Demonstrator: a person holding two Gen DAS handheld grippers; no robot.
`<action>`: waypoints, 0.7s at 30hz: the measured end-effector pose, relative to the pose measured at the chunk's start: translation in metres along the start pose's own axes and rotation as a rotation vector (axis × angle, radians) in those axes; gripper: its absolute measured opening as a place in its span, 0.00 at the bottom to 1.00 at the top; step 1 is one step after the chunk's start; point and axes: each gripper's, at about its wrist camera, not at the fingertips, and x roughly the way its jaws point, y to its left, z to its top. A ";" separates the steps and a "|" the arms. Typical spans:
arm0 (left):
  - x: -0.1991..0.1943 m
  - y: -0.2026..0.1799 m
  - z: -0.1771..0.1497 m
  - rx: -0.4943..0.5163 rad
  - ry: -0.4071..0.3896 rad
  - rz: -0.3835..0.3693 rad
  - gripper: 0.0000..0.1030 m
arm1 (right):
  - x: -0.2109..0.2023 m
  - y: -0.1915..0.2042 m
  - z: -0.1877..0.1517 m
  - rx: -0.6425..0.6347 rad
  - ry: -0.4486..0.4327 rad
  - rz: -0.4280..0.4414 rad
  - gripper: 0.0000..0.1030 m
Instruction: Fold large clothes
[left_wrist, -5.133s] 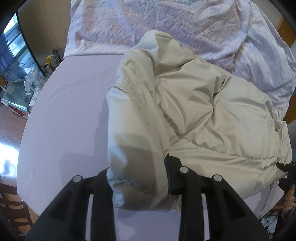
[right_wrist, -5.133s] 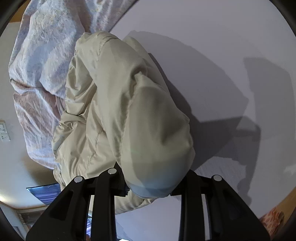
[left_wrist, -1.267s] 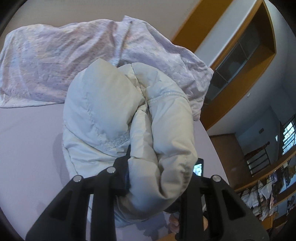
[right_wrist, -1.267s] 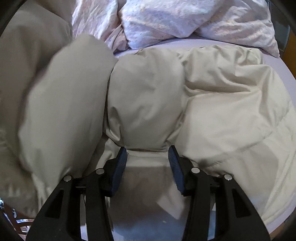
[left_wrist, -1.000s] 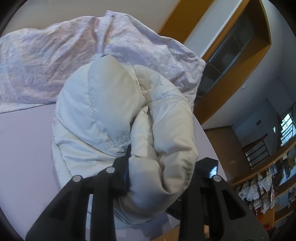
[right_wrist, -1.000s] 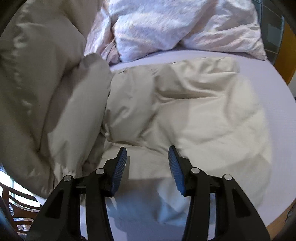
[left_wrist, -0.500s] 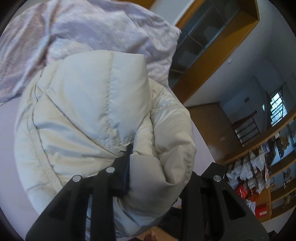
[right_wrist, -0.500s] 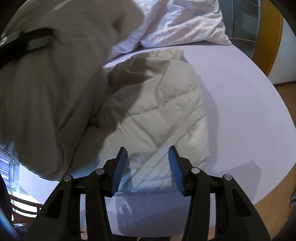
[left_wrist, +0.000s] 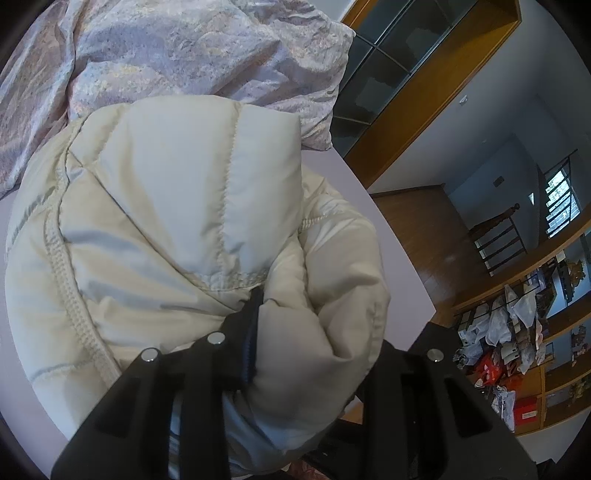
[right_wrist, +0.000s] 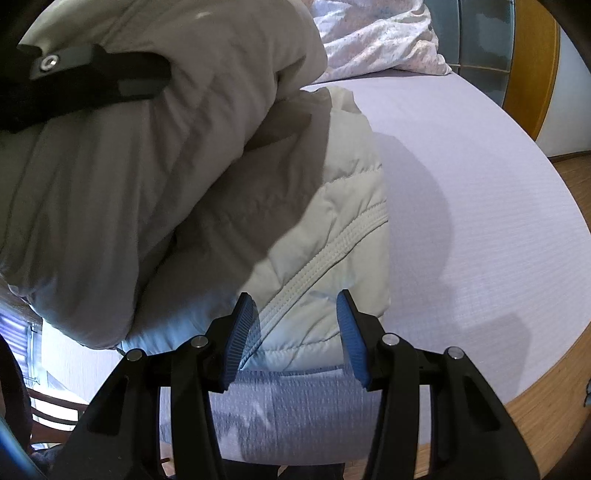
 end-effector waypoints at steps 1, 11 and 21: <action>0.001 0.000 -0.001 -0.003 0.005 -0.009 0.30 | 0.001 0.000 0.000 0.000 0.003 0.000 0.49; -0.026 -0.018 -0.007 0.033 -0.052 -0.035 0.74 | 0.005 -0.001 0.000 -0.008 0.017 0.000 0.50; -0.104 -0.003 -0.007 0.043 -0.192 0.025 0.84 | 0.005 0.002 -0.003 -0.012 0.017 -0.005 0.51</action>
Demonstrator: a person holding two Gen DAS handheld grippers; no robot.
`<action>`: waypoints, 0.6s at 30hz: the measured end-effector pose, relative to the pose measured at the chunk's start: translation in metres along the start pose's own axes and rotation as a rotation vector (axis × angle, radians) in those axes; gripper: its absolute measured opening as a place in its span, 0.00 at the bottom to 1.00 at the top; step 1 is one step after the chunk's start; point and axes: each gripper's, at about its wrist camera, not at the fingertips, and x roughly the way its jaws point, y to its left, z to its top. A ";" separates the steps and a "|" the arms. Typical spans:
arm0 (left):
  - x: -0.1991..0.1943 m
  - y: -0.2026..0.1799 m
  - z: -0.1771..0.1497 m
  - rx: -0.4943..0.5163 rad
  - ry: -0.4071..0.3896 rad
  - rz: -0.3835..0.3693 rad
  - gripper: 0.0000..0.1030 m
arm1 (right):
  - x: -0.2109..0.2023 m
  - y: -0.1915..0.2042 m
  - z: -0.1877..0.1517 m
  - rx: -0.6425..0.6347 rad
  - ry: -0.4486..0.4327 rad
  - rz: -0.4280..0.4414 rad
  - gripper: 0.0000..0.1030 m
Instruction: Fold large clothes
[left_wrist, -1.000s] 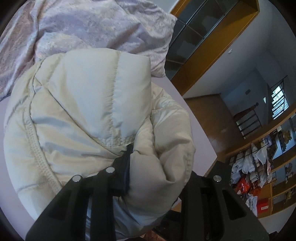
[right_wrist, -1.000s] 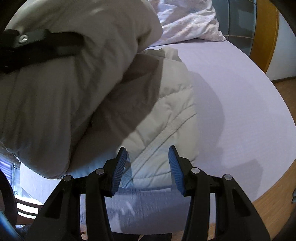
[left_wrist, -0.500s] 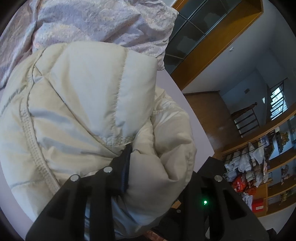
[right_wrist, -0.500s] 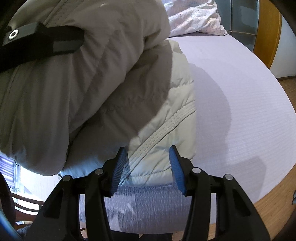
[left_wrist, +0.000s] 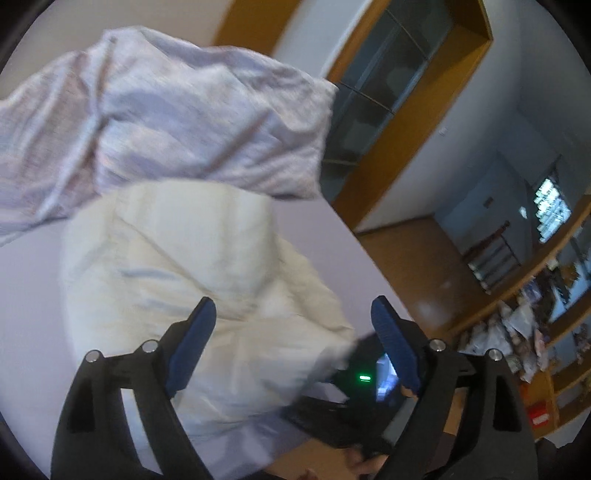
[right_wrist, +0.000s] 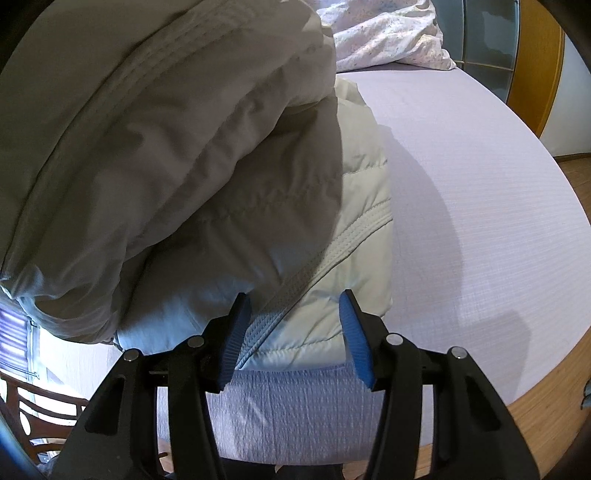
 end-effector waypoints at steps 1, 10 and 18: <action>-0.005 0.008 0.003 -0.005 -0.011 0.036 0.84 | -0.002 0.003 -0.003 -0.002 0.000 -0.001 0.52; -0.006 0.092 0.007 -0.099 -0.007 0.293 0.84 | -0.004 0.007 -0.008 -0.005 0.001 -0.003 0.54; 0.023 0.138 -0.008 -0.195 0.079 0.344 0.84 | -0.009 0.002 -0.012 0.011 -0.003 -0.003 0.55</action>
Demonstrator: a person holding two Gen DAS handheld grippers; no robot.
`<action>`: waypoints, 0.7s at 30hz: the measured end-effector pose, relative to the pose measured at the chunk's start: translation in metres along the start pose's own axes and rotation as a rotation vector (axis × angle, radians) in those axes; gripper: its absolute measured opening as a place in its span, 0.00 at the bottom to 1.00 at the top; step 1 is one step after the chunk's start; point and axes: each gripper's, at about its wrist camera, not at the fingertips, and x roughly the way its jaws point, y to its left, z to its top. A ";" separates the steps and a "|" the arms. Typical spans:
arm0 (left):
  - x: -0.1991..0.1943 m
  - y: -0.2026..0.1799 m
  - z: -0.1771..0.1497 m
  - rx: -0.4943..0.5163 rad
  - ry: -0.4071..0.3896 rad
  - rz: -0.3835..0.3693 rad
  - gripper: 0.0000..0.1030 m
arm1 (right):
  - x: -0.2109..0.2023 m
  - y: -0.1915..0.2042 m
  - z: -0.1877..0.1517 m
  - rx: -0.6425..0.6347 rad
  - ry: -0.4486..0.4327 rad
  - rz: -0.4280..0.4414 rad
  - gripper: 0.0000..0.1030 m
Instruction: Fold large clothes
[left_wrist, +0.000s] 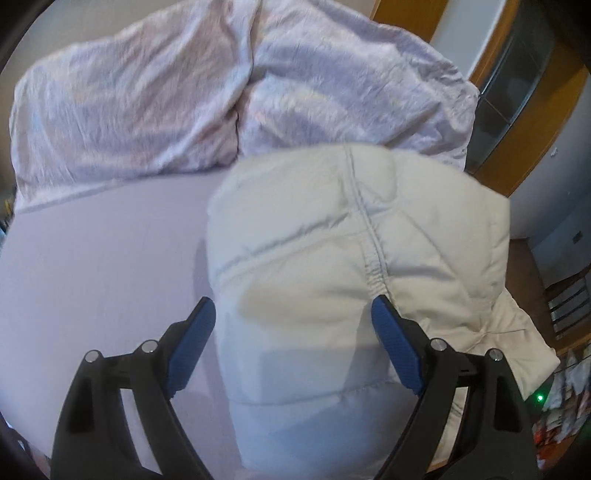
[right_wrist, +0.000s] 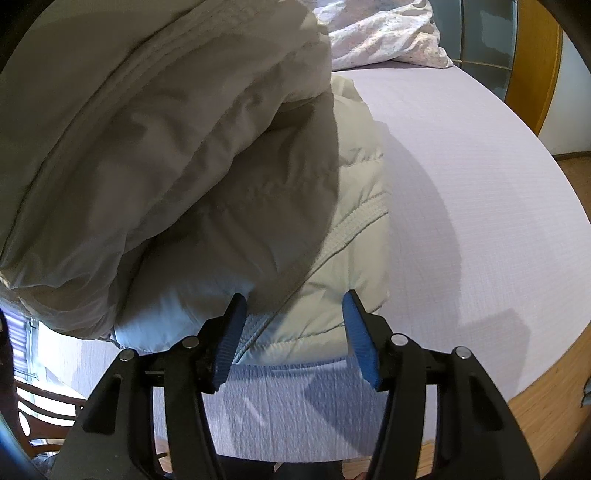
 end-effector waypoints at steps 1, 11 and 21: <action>0.002 -0.001 -0.002 -0.005 0.005 -0.010 0.84 | -0.001 -0.001 -0.001 0.004 -0.001 -0.001 0.55; 0.034 -0.038 -0.008 0.034 0.044 -0.016 0.84 | -0.015 -0.025 -0.016 0.058 -0.009 -0.056 0.58; 0.048 -0.066 -0.015 0.088 0.032 0.018 0.86 | -0.079 -0.059 0.003 0.159 -0.184 -0.131 0.58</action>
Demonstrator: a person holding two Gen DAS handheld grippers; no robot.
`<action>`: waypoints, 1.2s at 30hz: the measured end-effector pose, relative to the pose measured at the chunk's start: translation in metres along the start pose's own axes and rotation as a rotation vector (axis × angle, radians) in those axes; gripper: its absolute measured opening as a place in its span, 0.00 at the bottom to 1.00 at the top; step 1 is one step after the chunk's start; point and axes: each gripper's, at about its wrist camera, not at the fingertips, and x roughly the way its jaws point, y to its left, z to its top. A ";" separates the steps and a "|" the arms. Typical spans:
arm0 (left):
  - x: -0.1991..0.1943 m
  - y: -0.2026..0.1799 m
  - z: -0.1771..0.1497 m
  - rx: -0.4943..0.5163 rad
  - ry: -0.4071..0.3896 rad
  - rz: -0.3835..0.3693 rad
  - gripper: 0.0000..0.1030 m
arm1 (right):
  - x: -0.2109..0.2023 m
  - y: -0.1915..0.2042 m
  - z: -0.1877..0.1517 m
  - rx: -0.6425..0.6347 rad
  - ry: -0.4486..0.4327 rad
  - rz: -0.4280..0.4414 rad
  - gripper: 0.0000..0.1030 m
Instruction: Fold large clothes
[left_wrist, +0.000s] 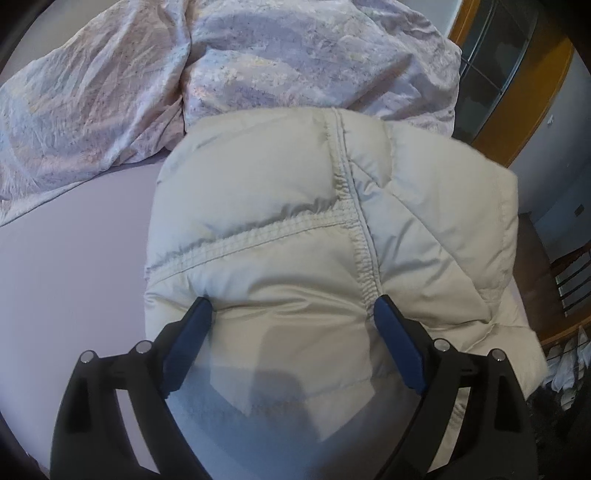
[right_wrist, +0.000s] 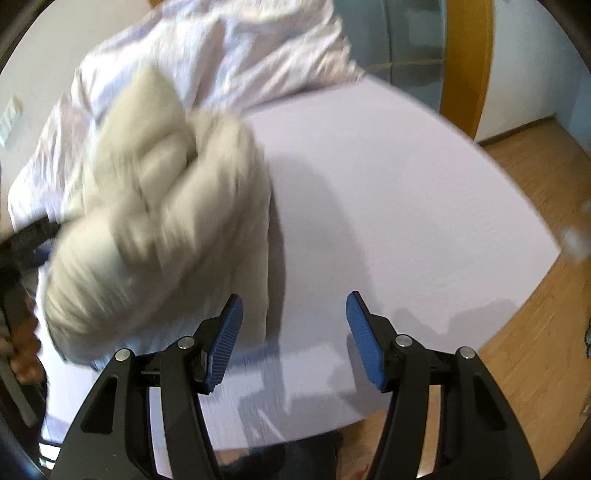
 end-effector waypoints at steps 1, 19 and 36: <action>-0.004 0.004 0.001 -0.008 -0.001 -0.009 0.86 | -0.008 0.002 0.006 -0.004 -0.027 0.006 0.58; -0.026 0.058 0.022 -0.082 -0.033 -0.004 0.86 | 0.000 0.137 0.078 -0.286 -0.048 0.223 0.58; -0.015 0.044 0.037 -0.045 -0.082 0.021 0.86 | 0.068 0.155 0.090 -0.358 0.010 0.130 0.55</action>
